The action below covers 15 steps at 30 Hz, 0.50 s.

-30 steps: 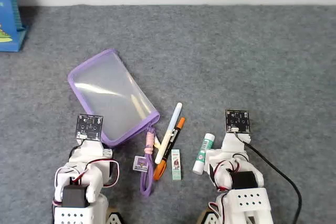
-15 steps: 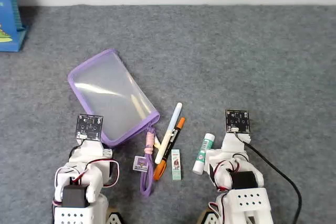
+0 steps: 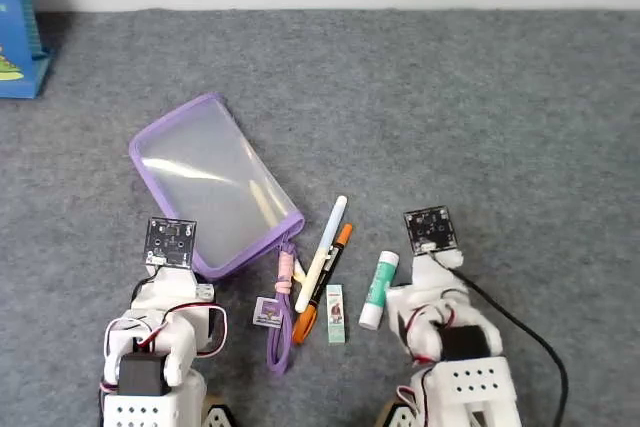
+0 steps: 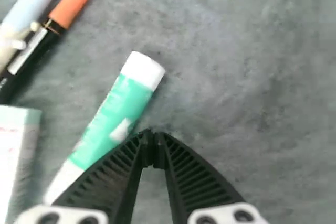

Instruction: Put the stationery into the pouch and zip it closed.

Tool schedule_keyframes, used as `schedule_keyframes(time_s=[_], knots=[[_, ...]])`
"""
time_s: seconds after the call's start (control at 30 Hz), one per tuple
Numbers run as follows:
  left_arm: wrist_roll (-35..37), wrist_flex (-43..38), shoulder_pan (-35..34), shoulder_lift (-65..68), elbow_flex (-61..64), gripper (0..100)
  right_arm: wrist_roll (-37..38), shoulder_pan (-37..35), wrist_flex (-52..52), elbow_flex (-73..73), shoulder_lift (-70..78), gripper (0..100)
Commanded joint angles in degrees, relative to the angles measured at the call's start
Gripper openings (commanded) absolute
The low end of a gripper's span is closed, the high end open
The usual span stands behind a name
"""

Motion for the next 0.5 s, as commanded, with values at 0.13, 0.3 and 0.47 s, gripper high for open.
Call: schedule_keyframes(time_s=[0.13, 0.3, 0.47], knots=[[-0.4, 0.3, 0.2, -0.6, -0.7, 2, 7.6, 1.5, -0.5, -14.3, -0.3, 0.9], [-0.4, 0.3, 0.2, -0.6, -0.7, 2, 5.1, -2.0, 4.2, -24.0, 0.2, 0.9], [-0.4, 0.3, 0.2, -0.6, -0.7, 2, -0.4, -12.8, 14.2, -34.7, 3.9, 0.9]])
